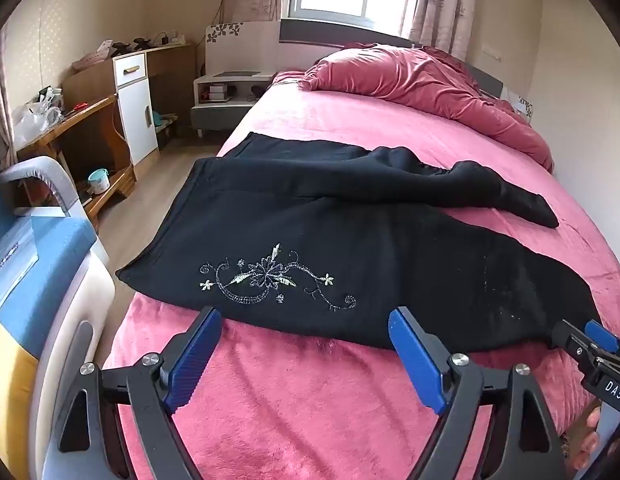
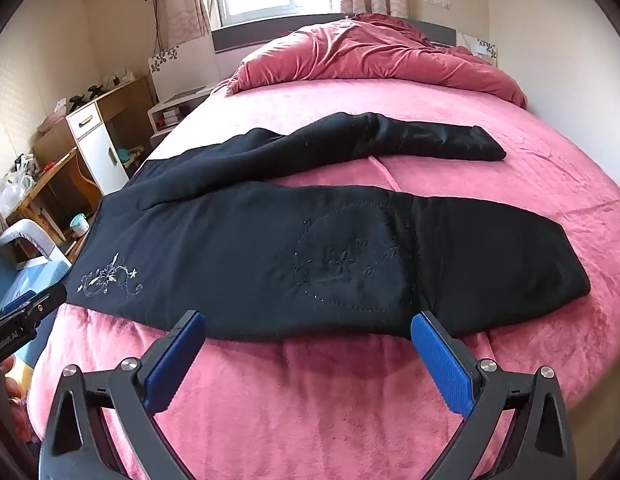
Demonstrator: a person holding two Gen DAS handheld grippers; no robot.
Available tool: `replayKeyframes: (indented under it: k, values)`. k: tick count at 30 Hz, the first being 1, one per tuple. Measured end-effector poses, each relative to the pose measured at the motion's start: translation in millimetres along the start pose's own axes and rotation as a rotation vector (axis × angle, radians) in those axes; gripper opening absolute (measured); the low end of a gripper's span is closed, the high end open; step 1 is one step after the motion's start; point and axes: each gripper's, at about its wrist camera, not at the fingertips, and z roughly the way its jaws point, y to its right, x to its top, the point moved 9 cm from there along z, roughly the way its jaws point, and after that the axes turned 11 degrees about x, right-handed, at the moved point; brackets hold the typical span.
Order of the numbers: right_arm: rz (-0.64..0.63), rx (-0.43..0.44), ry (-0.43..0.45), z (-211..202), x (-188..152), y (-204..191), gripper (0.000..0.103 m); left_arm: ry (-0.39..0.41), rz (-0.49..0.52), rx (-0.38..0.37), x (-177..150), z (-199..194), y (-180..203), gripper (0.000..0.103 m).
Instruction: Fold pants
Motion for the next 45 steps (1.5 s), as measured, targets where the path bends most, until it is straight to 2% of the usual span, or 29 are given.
replayKeyframes:
  k: [36,45]
  values:
    - [0.005,-0.012,0.004,-1,1,4,0.103,0.024,-0.002,-0.013,2,-4,0,0.087]
    - [0.02,-0.018,-0.015,4,-6,9,0.103,-0.052,0.016,-0.015,-10,10,0,0.087]
